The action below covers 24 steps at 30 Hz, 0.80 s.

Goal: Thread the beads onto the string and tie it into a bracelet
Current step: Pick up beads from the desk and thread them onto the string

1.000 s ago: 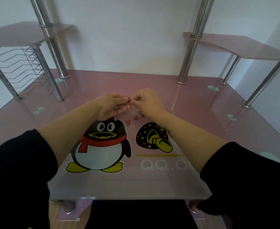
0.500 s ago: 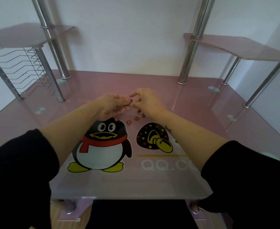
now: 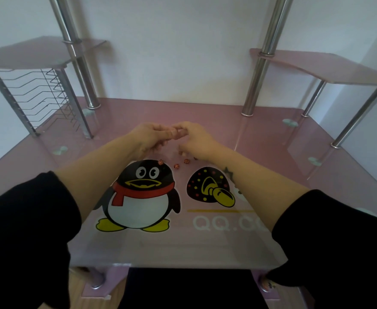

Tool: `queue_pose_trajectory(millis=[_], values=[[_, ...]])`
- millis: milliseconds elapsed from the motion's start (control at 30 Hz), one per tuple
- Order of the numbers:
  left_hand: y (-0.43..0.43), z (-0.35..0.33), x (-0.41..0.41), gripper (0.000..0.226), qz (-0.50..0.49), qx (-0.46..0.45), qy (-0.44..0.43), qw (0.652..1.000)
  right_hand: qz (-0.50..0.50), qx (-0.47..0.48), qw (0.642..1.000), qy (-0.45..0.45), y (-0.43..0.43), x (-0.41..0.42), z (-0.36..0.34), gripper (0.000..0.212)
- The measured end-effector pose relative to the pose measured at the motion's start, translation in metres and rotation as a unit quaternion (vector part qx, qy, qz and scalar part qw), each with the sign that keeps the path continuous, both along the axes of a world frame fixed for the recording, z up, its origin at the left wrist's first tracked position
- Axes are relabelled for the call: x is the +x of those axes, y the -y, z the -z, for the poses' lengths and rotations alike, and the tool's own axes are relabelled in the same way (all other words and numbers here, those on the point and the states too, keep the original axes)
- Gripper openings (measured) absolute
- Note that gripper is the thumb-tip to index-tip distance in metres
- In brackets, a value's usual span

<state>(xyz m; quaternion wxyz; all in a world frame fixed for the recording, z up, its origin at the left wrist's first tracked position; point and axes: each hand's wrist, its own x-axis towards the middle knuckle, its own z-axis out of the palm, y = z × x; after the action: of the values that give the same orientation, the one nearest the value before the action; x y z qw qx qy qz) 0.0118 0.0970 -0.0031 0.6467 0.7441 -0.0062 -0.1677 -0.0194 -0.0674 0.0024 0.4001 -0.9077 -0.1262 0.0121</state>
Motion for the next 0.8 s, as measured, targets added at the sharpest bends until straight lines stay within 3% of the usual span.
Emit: queue_pose_trajectory(millis=[100,300,400,533,633,800], values=[[0.002,-0.002,0.000,0.009,-0.004,0.000,0.012,1.000,0.006,0.065,0.997,-0.032,-0.003,-0.001,-0.002,0.042],[-0.004,-0.003,-0.002,0.015,-0.023,0.058,0.022,0.998,0.064,0.094,0.993,-0.024,-0.001,-0.002,-0.003,0.002],[-0.008,-0.010,-0.008,0.015,0.040,0.158,0.025,0.986,0.071,0.067,0.995,-0.015,-0.001,-0.001,0.000,0.008],[-0.012,-0.023,-0.014,0.018,0.137,0.319,0.027,0.937,0.079,0.044,0.996,-0.011,-0.002,-0.002,0.002,0.008],[-0.009,-0.023,-0.020,0.019,0.164,0.352,-0.006,0.921,0.075,0.039,0.996,-0.006,-0.002,-0.005,0.002,0.010],[-0.004,-0.015,-0.019,0.014,0.155,0.329,0.017,0.931,0.076,0.036,0.996,0.013,0.000,-0.006,0.004,0.010]])
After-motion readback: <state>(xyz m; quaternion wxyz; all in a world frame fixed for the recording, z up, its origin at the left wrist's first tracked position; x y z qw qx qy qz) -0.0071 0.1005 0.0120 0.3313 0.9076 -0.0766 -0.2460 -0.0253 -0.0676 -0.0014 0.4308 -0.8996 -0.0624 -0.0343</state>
